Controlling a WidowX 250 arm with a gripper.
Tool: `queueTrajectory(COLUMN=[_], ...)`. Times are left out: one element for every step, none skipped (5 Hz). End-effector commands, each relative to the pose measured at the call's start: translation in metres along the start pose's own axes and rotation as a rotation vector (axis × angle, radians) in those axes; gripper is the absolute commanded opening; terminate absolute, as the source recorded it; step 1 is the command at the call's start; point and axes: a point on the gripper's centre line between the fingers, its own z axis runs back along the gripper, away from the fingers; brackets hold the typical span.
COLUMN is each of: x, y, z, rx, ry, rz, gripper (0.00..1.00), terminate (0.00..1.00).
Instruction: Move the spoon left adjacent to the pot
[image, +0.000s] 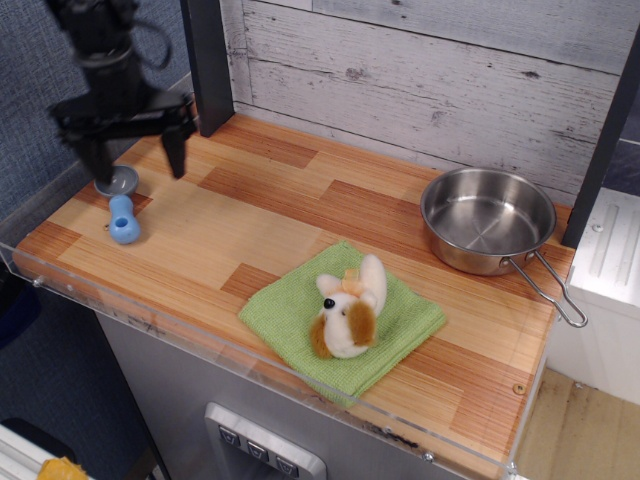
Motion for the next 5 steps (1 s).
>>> queueTrajectory(x=[0.002, -0.001, -0.005, -0.005, -0.005], y=[-0.025, -0.036, -0.046, -0.046, -0.046], z=[0.066, 0.086, 0.098, 0.098, 0.098], rx=[-0.069, -0.097, -0.101, -0.101, -0.101], ry=[-0.144, -0.183, -0.207, -0.207, -0.207], rz=[-0.066, -0.091, -0.141, -0.141, -0.141], gripper=[1.00, 1.00, 1.00, 1.00, 1.00], terminate=[0.00, 0.00, 0.00, 0.00, 1.00])
